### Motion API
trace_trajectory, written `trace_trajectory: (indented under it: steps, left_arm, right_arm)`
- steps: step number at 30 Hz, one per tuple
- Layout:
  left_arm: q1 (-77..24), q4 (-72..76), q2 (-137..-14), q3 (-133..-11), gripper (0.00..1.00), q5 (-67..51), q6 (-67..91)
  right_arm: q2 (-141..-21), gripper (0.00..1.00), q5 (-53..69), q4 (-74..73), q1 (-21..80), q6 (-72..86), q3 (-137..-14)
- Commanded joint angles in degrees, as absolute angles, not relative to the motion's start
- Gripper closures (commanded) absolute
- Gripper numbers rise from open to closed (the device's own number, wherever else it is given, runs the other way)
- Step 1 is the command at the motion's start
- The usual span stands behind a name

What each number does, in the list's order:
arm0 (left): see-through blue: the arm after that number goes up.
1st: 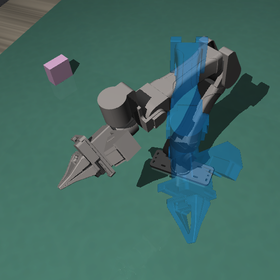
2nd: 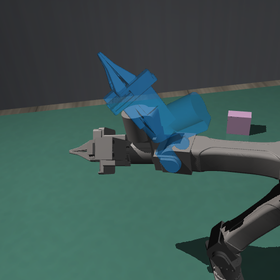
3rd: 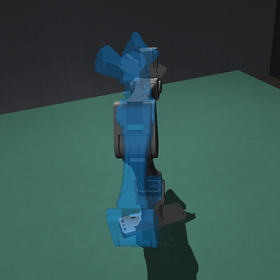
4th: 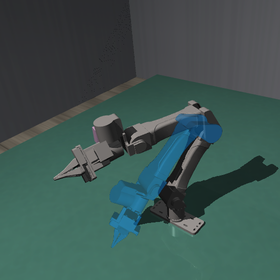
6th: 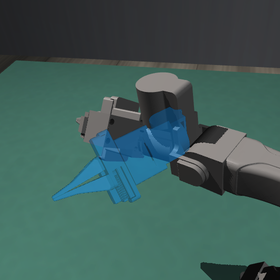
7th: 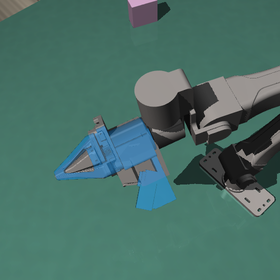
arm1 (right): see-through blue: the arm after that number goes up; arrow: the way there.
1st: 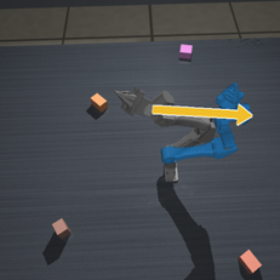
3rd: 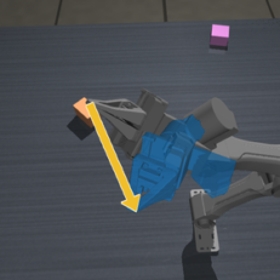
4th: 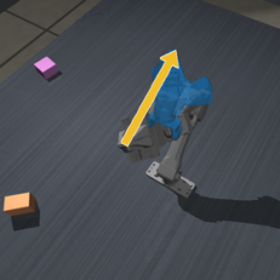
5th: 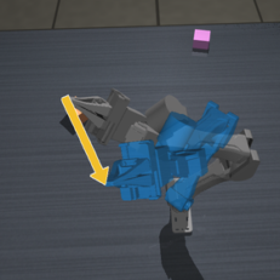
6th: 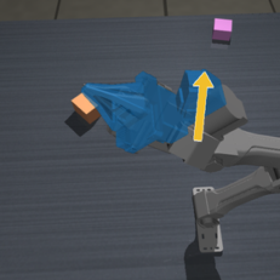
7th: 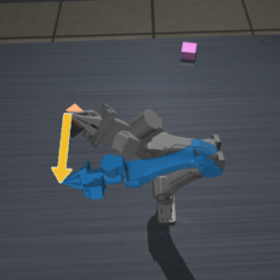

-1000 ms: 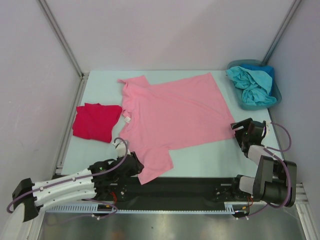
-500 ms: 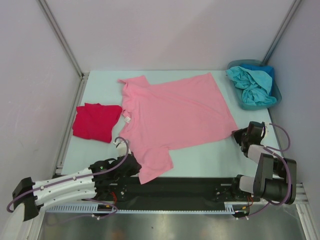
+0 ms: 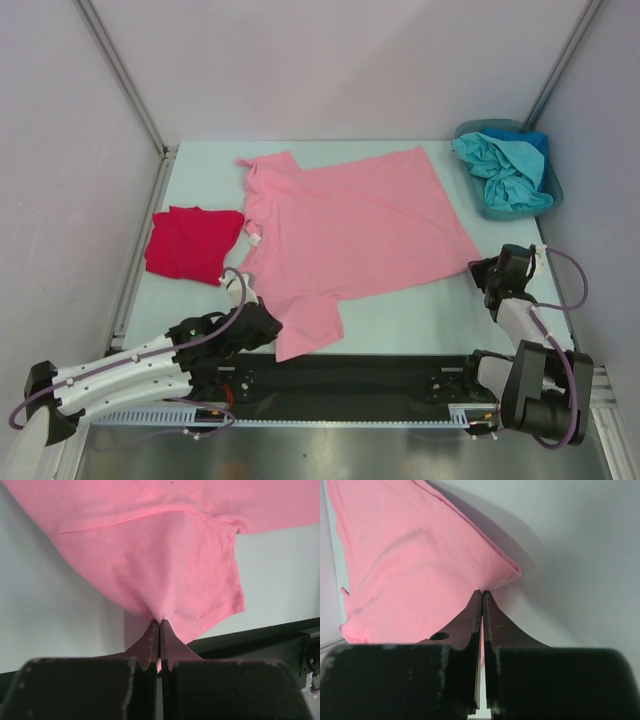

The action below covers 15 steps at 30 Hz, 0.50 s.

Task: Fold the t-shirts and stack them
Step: Fold the tshirt

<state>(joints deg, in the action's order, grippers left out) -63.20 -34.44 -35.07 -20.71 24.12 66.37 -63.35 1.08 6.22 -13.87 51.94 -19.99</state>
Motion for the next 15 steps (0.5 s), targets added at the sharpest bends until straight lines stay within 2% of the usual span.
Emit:
trace_trajectory:
  steps: [1, 15]
  left_arm:
    - [-63.54, -40.06, -34.45, -24.52, 1.00, 26.10, 69.60]
    - [-63.63, -58.78, -29.28, -31.02, 1.00, 29.61, 82.95]
  right_arm:
    - [-59.51, 1.00, -2.19, 1.24, -14.50, 52.38, -22.06]
    - [-49.84, 1.00, -0.79, -10.81, -12.57, 54.31, -20.30]
